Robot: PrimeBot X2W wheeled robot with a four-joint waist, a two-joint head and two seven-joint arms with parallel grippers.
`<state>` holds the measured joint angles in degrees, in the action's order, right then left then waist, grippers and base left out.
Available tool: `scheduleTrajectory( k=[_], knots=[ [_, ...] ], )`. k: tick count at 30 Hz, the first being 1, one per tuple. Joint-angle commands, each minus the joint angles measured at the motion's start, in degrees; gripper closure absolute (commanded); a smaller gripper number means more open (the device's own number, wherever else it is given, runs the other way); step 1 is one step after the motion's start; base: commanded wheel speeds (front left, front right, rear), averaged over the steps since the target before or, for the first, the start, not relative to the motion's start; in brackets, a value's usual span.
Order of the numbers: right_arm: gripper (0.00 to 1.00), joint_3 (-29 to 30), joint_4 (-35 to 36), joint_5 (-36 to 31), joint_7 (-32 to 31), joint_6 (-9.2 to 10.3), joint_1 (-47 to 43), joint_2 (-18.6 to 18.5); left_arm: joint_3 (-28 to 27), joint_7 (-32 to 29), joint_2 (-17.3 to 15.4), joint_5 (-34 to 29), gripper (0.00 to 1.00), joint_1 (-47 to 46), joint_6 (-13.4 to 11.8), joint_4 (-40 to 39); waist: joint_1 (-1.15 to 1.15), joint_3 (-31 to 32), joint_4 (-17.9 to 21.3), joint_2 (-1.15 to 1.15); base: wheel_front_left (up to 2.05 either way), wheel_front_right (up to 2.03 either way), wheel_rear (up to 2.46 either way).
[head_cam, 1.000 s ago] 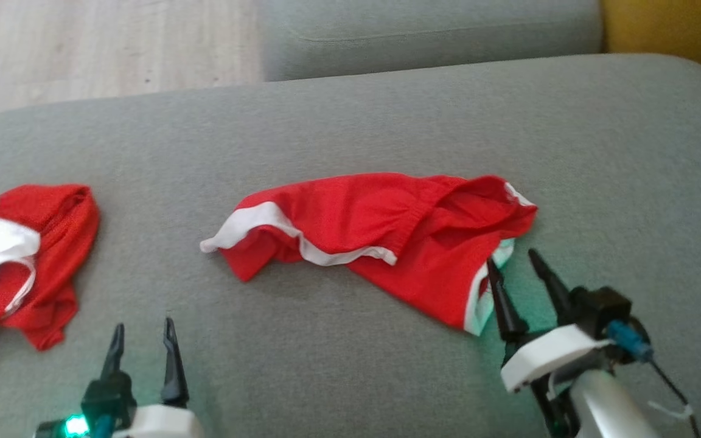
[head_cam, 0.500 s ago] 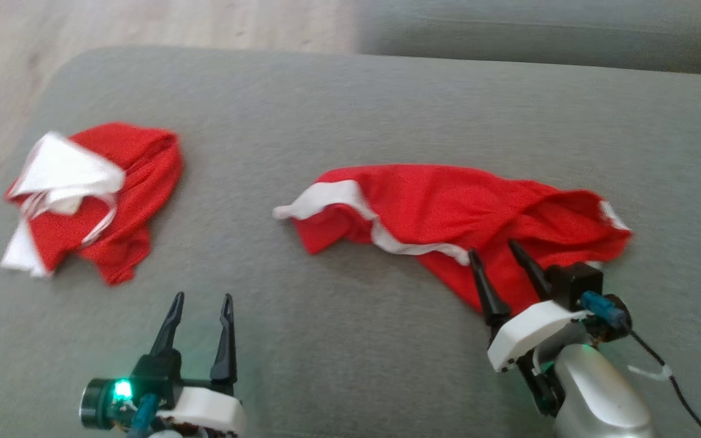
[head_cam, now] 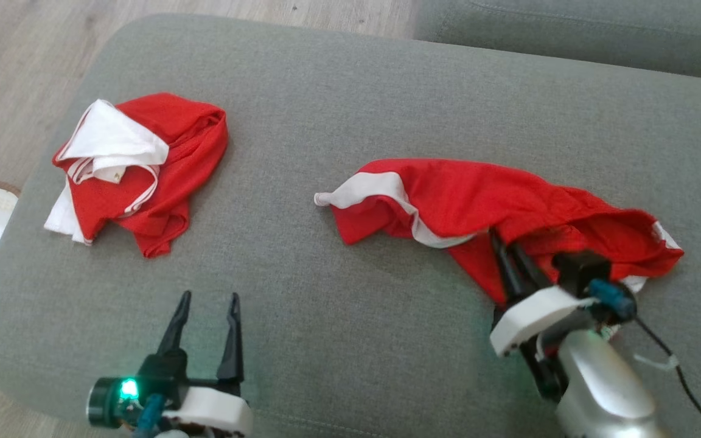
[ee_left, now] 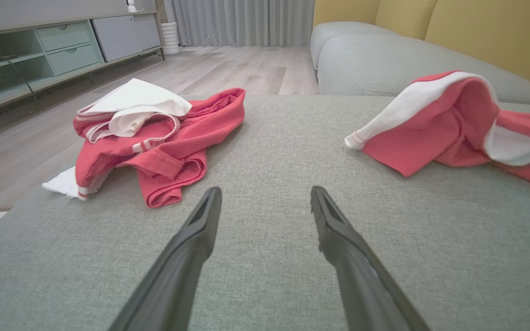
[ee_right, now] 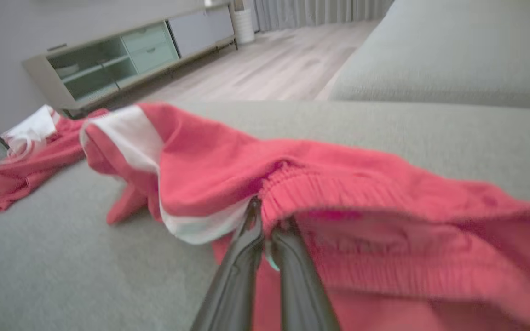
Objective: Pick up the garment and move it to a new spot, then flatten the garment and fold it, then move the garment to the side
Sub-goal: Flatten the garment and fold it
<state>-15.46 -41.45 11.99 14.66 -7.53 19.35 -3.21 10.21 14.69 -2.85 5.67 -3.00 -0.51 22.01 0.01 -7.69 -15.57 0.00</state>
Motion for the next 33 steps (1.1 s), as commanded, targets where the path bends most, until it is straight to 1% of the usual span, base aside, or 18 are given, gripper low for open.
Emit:
scheduleTrajectory(
  k=[1, 2, 4, 6, 10, 14, 17, 19, 22, 26, 29, 33],
  knots=[
    [1.0, 0.0, 4.9, -0.6, 0.3, 0.04, 1.9, 0.3, -0.6, 0.3, 0.0, 0.6, 0.0, -1.5, -0.4, -1.7, -0.01, 0.4, -0.1, 0.0, 0.0, 0.0, 0.0],
    [1.0, 0.0, 4.9, -0.6, 0.3, 0.04, 1.9, 0.3, -0.6, 0.3, 0.0, 0.6, 0.0, -1.5, -0.4, -1.7, -0.01, 0.4, -0.1, 0.0, 0.0, 0.0, 0.0],
    [1.0, 0.4, 7.3, -1.6, 0.3, 0.04, 2.8, 0.2, 0.0, 0.3, 0.0, 0.9, 0.0, -1.5, -0.4, -1.6, -0.01, 1.1, -0.4, 0.0, 0.0, 0.0, 0.0],
    [1.0, 0.5, 9.0, -2.4, 0.3, 0.04, 5.3, -0.4, 0.7, 0.3, 0.0, 1.3, 0.0, -1.5, -0.4, -1.1, -0.01, 2.0, -1.3, 0.0, 0.0, 0.0, 0.0],
    [1.0, -0.1, 10.9, -3.4, 0.3, 0.04, 13.7, -1.6, 1.9, 0.3, 0.0, 1.5, 0.0, -1.2, -0.2, 0.1, -0.01, 4.2, -4.3, 0.0, 0.0, 0.0, 0.0],
    [1.0, -2.4, 12.4, -3.1, 0.3, 0.04, 22.5, -2.0, 2.2, 0.3, 0.0, 1.5, 0.0, -0.4, -0.3, 1.0, -0.01, 6.0, -7.0, 0.0, 0.0, 0.0, 0.0],
    [1.0, -4.4, 13.4, -2.4, 0.3, 0.04, 26.8, -1.8, 1.8, 0.3, 0.0, 1.4, 0.0, 0.6, -0.4, 1.3, -0.01, 6.9, -7.4, 0.0, 0.0, 0.0, 0.0],
    [1.0, -5.1, 14.1, -1.7, 0.3, 0.04, 27.8, -1.8, 1.3, 0.3, 0.0, 1.5, 0.0, 1.3, -0.5, 1.3, -0.01, 7.4, -6.9, 0.0, 0.0, 0.0, 0.0],
    [1.0, -6.2, 14.4, -0.4, 0.3, 0.04, 26.0, -2.6, 0.7, 0.3, 0.0, 1.7, 0.0, 2.2, -0.5, 1.2, -0.01, 7.4, -4.6, 0.0, 0.0, 0.0, 0.0],
    [1.0, -7.0, 12.9, 2.1, 0.3, 0.04, 18.8, -5.4, 0.5, 0.3, 0.0, 1.8, 0.0, 2.5, -0.4, 0.9, -0.01, 6.8, -0.5, 0.0, 0.0, 0.0, 0.0],
    [1.0, -6.6, 9.2, 5.5, 0.3, 0.04, 11.4, -8.1, 0.9, 0.3, 0.0, 2.0, 0.0, 2.0, -0.2, 0.6, -0.01, 5.9, 2.7, 0.0, 0.0, 0.0, 0.0],
    [1.0, -6.3, 2.1, 9.4, 0.3, 0.04, 3.0, -11.1, 1.8, 0.3, 0.0, 2.1, 0.0, 1.1, 0.2, 1.0, -0.01, 4.9, 6.5, 0.0, 0.0, 0.0, 0.0]
  ],
)
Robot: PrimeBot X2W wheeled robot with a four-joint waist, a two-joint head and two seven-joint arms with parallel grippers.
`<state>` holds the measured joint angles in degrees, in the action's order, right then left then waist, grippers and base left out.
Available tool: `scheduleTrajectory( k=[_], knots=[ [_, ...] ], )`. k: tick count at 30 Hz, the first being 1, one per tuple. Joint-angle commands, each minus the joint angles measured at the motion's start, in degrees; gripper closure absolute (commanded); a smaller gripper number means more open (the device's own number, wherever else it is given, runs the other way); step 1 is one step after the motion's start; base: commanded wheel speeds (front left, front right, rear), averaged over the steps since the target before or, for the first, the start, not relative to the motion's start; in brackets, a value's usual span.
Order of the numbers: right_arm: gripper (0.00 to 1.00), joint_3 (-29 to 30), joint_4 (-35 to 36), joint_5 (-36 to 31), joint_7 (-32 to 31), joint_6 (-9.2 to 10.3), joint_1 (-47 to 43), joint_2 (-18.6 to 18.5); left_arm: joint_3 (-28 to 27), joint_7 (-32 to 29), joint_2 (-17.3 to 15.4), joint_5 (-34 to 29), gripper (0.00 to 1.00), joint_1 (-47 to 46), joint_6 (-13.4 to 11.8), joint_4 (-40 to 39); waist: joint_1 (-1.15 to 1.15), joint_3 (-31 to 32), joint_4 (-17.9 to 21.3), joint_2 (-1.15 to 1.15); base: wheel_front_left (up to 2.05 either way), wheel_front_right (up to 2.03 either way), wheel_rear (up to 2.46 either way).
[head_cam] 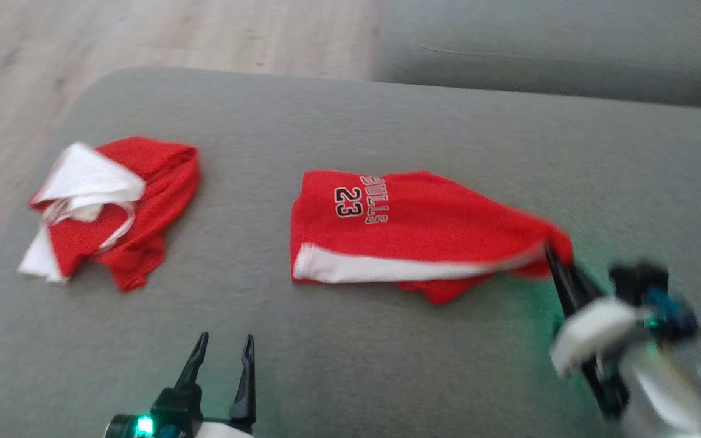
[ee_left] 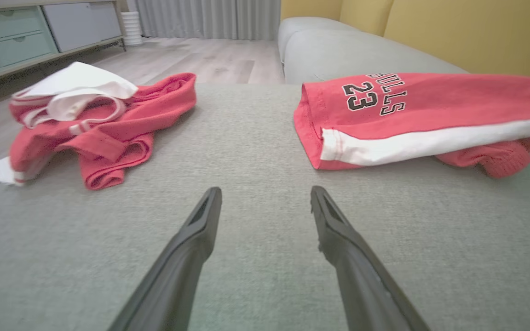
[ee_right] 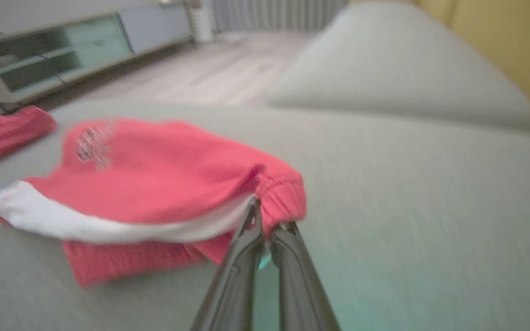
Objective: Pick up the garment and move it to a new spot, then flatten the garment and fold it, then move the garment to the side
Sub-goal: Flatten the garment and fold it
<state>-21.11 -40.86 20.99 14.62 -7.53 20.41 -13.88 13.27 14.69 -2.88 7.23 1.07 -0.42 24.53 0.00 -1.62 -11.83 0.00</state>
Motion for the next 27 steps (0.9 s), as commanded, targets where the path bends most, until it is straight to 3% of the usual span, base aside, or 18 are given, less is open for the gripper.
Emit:
scheduleTrajectory(
  k=[1, 2, 3, 4, 9, 14, 18, 21, 27],
  knots=[
    [1.0, -1.0, -0.4, 1.3, 0.3, 0.04, 0.6, -0.8, -1.1, 0.3, 0.0, 0.7, 0.0, -3.2, 0.3, -1.3, 0.0, -1.3, 3.6, 0.0, 0.0, 0.0, 0.0],
    [0.61, -1.2, -2.2, 2.4, 0.1, 0.04, -0.3, -0.9, -0.9, 0.3, 0.0, 0.7, 0.0, -3.4, 0.4, -1.1, 0.0, -1.5, 4.6, 0.0, 0.0, 0.0, 0.0],
    [0.09, -1.0, -3.4, 3.2, 0.1, 0.04, -0.7, -1.0, -0.7, 0.3, 0.0, 0.7, 0.0, -3.6, 0.5, -1.0, 0.0, -1.7, 5.3, 0.0, 0.0, 0.0, 0.0],
    [0.0, -1.1, -4.5, 3.6, 0.1, 0.04, -0.9, -1.2, -0.6, 0.3, 0.0, 0.7, 0.0, -3.9, 0.6, -0.9, 0.0, -1.8, 6.1, 0.0, 0.0, 0.0, 0.0],
    [0.0, 0.8, -7.1, 1.7, 0.3, 0.04, 0.4, -1.5, -0.3, 0.3, 0.0, 0.9, 0.0, -4.7, 0.4, -0.5, 0.0, -1.9, 8.4, 0.0, 0.0, 0.0, 0.0],
    [0.0, 8.4, -1.2, -7.1, 0.4, 0.04, 0.2, -1.2, -0.8, 0.3, 0.0, 0.5, 0.0, -5.2, 0.1, -1.0, 0.0, -1.5, 8.9, 0.0, 0.0, 0.0, 0.0],
    [0.0, 16.6, 10.9, -16.1, 0.4, 0.04, -4.7, 4.1, -1.9, 0.3, 0.0, 0.0, 0.0, -4.6, -0.4, -1.9, 0.0, -0.3, 9.0, 0.0, 0.0, 0.0, 0.0],
    [0.0, 18.9, 16.8, -20.6, 0.4, 0.04, -9.3, 7.6, -2.7, 0.3, 0.0, -0.8, 0.0, -3.7, -1.1, -2.9, 0.0, 0.6, 9.1, 0.0, 0.0, 0.0, 0.0],
    [0.0, 19.9, 16.6, -22.6, 0.4, 0.04, -16.1, 10.7, -4.7, 0.3, 0.0, -2.0, 0.0, -0.9, -2.4, -3.7, 0.0, 2.0, 9.5, 0.0, 0.0, 0.0, 0.0]
  ],
)
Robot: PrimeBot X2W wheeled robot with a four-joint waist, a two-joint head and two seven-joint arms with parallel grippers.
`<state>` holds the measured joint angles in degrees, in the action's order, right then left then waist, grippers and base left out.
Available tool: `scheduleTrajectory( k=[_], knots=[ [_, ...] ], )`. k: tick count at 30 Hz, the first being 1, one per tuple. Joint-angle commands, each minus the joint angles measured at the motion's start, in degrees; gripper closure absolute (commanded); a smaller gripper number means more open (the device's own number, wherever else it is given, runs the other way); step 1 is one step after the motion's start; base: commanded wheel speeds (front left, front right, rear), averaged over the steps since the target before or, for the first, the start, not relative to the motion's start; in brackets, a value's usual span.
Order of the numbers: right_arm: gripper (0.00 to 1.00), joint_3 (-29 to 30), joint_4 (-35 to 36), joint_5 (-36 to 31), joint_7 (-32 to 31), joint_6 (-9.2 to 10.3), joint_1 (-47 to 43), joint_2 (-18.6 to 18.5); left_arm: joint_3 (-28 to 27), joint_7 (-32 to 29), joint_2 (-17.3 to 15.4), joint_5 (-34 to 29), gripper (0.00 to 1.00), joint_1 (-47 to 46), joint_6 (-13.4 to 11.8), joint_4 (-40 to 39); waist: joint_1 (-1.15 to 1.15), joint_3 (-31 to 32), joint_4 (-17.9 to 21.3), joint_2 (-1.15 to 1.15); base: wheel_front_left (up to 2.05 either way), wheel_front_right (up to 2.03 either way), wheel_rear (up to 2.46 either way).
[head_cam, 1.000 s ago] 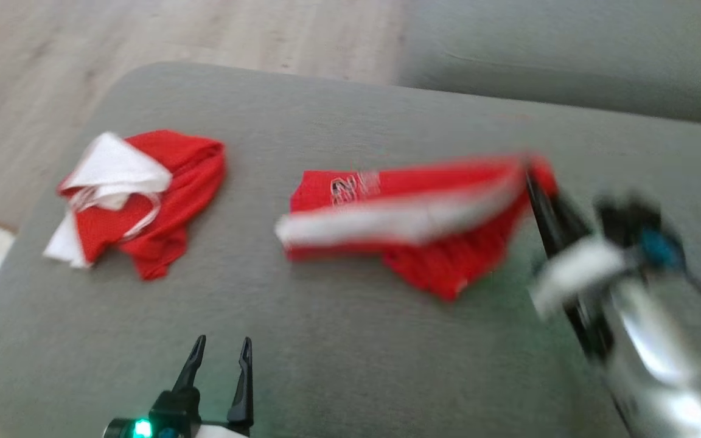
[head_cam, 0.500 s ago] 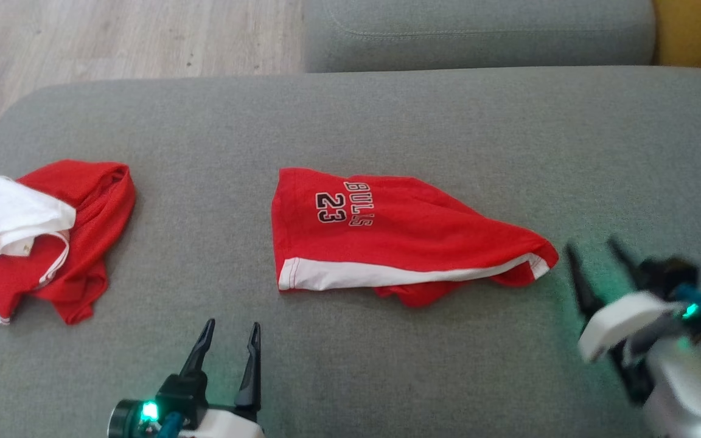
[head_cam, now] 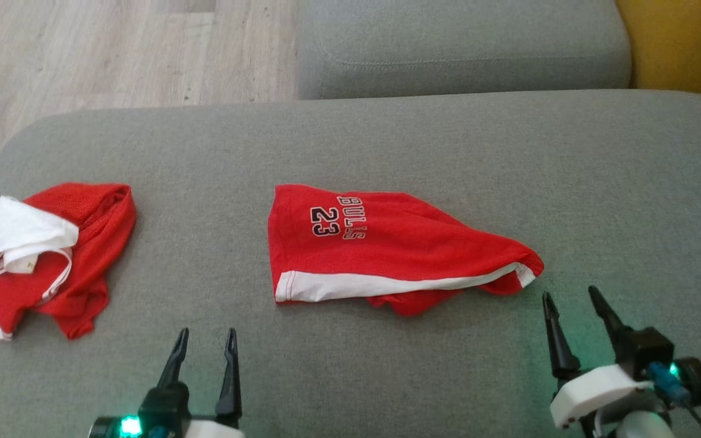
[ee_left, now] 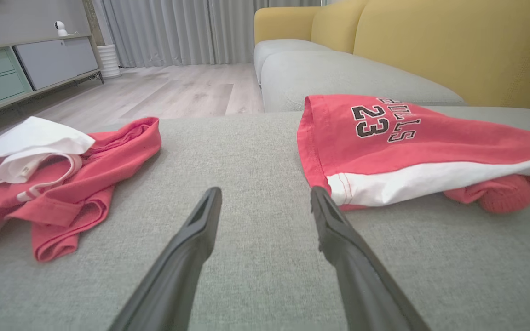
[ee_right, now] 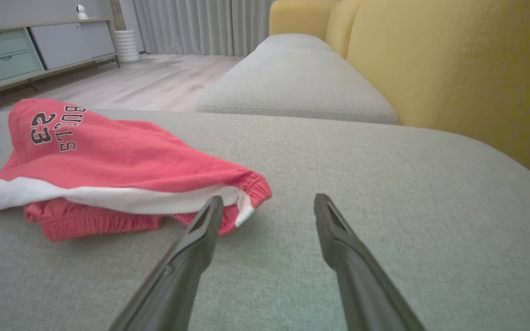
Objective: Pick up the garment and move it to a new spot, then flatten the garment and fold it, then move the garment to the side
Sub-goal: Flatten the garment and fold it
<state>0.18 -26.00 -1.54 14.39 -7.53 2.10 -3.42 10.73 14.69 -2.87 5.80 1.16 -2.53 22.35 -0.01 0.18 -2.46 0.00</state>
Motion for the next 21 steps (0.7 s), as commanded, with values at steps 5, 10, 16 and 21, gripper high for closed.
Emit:
scheduleTrajectory(
  k=[5, 10, 16, 21],
  knots=[
    [0.0, -2.5, 1.3, 1.0, 0.6, 0.04, 1.6, 0.5, -2.7, 0.3, 0.0, -0.4, 0.0, 0.0, -0.1, -1.4, 0.01, 0.4, 0.5, 0.0, 0.0, 0.0, 0.0],
    [0.0, -3.5, 1.2, 2.0, 0.6, 0.04, 2.9, 0.5, -1.9, 0.3, 0.0, 2.4, 0.0, -1.1, 2.1, -1.1, 0.01, -0.6, 1.0, 0.0, 0.0, 0.0, 0.0],
    [0.0, -5.4, 1.2, 2.9, 0.6, 0.04, 4.7, 0.5, 0.0, 0.3, 0.0, 7.8, 0.0, -6.3, 6.4, 1.5, 0.01, -3.9, 2.6, 0.0, 0.0, 0.0, 0.0],
    [0.0, -5.9, 0.9, 3.0, 0.6, 0.04, 6.0, 0.5, 3.2, 0.3, 0.0, 12.6, 0.0, -11.6, 9.4, 6.9, 0.01, -6.6, 4.4, 0.0, 0.0, 0.0, 0.0]
  ],
)
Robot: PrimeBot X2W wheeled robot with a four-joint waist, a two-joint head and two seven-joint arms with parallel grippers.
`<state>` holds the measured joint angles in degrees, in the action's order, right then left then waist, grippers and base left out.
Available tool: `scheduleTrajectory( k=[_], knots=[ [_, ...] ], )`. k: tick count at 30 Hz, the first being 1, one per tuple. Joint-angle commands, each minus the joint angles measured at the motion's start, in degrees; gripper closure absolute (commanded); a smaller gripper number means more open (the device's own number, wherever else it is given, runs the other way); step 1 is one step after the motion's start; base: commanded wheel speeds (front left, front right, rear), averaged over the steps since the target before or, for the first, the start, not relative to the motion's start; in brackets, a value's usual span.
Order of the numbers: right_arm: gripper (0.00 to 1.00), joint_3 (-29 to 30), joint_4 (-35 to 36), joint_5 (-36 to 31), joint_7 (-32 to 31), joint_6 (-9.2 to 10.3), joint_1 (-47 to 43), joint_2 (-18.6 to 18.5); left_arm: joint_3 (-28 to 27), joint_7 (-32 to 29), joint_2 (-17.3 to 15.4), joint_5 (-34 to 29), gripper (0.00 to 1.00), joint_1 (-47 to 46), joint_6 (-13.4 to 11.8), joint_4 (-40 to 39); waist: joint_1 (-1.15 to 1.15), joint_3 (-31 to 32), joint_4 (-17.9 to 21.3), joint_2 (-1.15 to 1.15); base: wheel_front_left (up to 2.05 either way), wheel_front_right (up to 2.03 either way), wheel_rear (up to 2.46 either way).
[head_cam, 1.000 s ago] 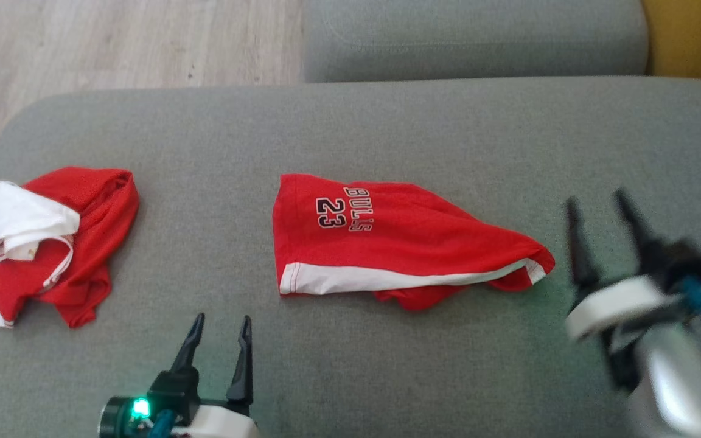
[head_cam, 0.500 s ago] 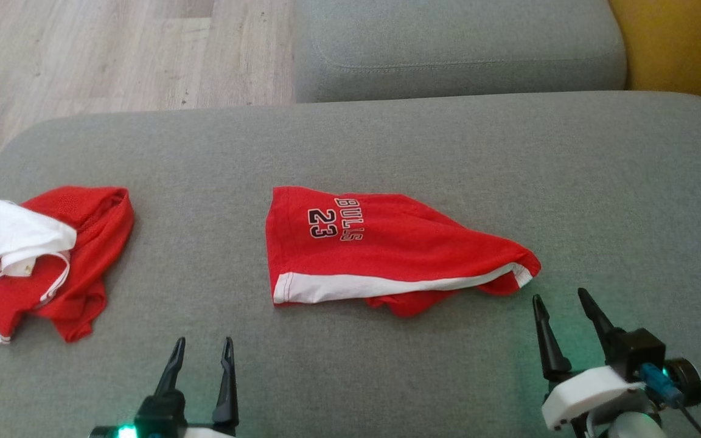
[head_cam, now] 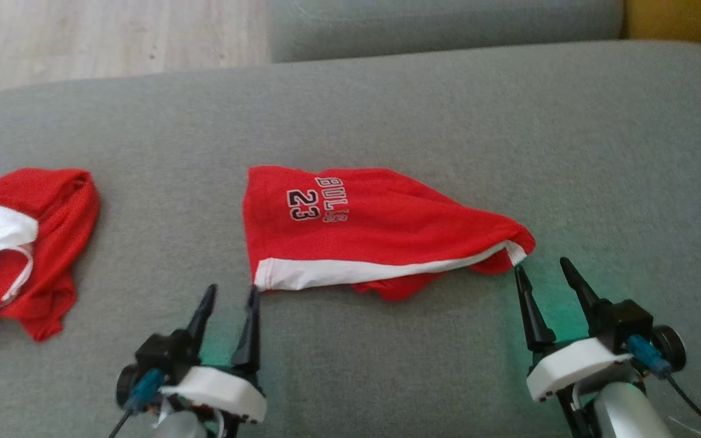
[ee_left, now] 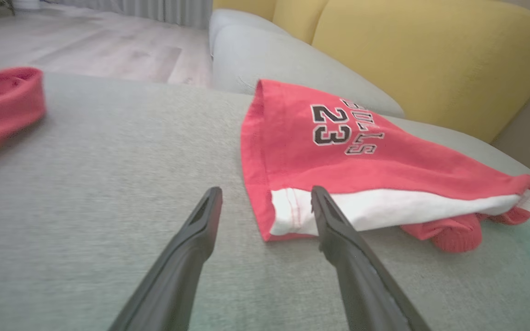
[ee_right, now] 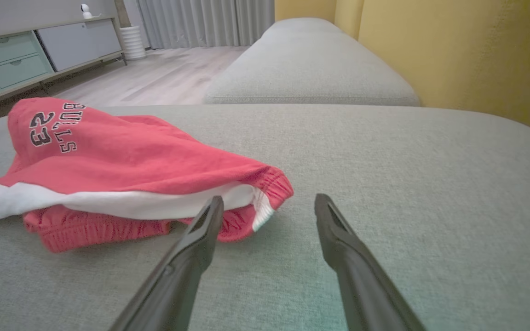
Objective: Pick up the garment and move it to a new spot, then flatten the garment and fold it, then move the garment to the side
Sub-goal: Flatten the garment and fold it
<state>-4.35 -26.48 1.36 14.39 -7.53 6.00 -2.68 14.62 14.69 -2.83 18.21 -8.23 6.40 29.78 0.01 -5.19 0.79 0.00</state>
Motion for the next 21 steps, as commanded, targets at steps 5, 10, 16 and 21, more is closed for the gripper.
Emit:
scheduleTrajectory(
  k=[5, 10, 16, 21],
  knots=[
    [0.0, -1.3, 1.4, -0.3, 0.6, 0.04, 3.2, -0.2, 1.9, 0.3, 0.0, 3.7, 0.0, -6.0, 1.0, 3.8, -0.01, -3.4, 2.8, 0.0, 0.0, 0.0, 0.0],
    [0.0, -1.3, 1.6, -0.2, 0.6, 0.04, 3.9, -0.2, 5.8, 0.3, -1.3, 7.9, 0.0, -8.0, 1.1, 5.6, -0.01, -4.6, 3.6, 0.0, 0.0, 0.0, 0.0],
    [0.0, -1.8, 1.6, 0.3, 0.6, 0.04, 4.3, -0.2, 10.7, 0.3, -4.2, 13.3, 0.0, -10.3, 1.1, 7.1, -0.01, -5.7, 4.0, 0.0, 0.0, 0.0, 0.0],
    [0.0, -2.2, 1.6, 0.9, 0.6, 0.04, 4.6, -0.2, 11.2, 0.3, -5.0, 15.2, 0.0, -11.5, 1.1, 10.1, -0.01, -6.3, 4.1, 0.0, 0.0, 0.0, 0.0]
  ],
)
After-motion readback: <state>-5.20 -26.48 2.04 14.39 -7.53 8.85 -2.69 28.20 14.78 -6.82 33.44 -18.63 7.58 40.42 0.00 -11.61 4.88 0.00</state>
